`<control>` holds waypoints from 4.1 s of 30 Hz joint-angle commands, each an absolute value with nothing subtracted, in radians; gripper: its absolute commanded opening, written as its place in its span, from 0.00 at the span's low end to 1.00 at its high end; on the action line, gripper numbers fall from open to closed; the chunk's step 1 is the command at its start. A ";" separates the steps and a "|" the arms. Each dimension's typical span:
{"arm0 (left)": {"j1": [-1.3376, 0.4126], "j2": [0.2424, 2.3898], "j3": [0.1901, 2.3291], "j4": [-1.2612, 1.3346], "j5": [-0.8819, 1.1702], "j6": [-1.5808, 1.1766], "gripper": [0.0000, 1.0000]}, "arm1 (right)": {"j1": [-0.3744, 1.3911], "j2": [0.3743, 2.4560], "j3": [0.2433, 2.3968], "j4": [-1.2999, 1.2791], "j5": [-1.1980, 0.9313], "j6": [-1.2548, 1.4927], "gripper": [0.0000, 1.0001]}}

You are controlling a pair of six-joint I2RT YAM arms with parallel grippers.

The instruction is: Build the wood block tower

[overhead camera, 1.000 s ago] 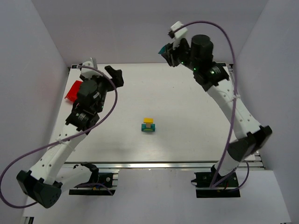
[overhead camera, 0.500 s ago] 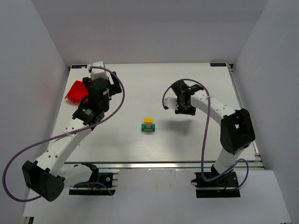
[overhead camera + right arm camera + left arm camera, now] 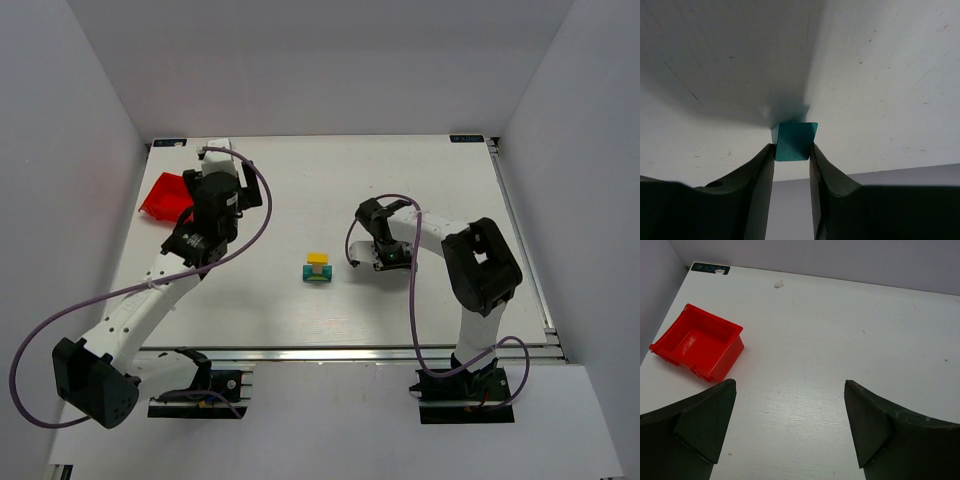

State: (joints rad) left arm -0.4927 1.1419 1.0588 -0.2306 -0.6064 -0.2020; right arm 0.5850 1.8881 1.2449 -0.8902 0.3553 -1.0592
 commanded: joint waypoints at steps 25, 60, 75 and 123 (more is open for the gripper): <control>-0.494 1.216 1.106 -0.244 -0.580 -0.183 0.98 | 0.526 1.789 1.184 -0.792 0.129 -1.167 0.59; -0.500 1.241 1.141 -0.273 -0.558 -0.192 0.98 | 0.472 1.761 1.207 -0.768 0.054 -1.158 0.11; -0.486 1.092 1.020 -0.258 -0.548 -0.241 0.98 | 0.584 1.839 1.742 -0.925 -0.094 -0.985 0.00; -0.339 1.161 0.910 -0.258 -0.627 -0.325 0.98 | 1.011 1.944 1.845 -1.031 0.078 -0.893 0.04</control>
State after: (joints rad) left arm -0.3428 1.1893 0.9218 -0.2615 -0.6312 -0.3229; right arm 1.0035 1.9350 1.8507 -1.0401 0.0761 -0.8772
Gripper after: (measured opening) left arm 0.982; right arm 0.348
